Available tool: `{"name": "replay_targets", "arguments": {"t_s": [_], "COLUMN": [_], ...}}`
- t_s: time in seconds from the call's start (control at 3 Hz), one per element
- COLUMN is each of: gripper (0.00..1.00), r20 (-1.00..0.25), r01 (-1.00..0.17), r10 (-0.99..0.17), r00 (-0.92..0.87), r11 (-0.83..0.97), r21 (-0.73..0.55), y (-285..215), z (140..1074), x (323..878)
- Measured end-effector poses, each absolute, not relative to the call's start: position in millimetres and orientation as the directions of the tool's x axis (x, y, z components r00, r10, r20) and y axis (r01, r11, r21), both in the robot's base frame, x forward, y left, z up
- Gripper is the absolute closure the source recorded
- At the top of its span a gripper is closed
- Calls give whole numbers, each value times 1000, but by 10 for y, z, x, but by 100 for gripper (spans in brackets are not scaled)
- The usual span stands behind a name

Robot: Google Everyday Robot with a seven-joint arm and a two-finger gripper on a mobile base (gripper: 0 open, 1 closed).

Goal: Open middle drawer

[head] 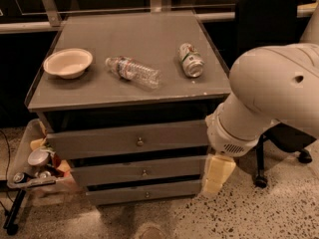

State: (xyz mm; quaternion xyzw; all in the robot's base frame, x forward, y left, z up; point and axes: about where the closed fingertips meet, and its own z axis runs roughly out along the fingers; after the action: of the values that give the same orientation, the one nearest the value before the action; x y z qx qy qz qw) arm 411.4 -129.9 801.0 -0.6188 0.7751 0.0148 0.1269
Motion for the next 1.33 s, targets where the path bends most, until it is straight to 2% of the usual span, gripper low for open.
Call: {"name": "replay_targets", "arguments": {"t_s": [0.33,0.67,1.0,1.33], "gripper": [0,0,0,0], "r20": [-215,-261,-277,-290], "r01": [-963,-962,-959,-948], "r10": [-955,-937,-924,-912], "r00": [-202,-233,-262,-289], "r11": [234,261,282,314], "r21": [-135,-79,-34,-42], "y": [-1299,-1245,-1050,-896], "z": [8014,7664,6975,6379], "x": [4116,4107,4121,4255]}}
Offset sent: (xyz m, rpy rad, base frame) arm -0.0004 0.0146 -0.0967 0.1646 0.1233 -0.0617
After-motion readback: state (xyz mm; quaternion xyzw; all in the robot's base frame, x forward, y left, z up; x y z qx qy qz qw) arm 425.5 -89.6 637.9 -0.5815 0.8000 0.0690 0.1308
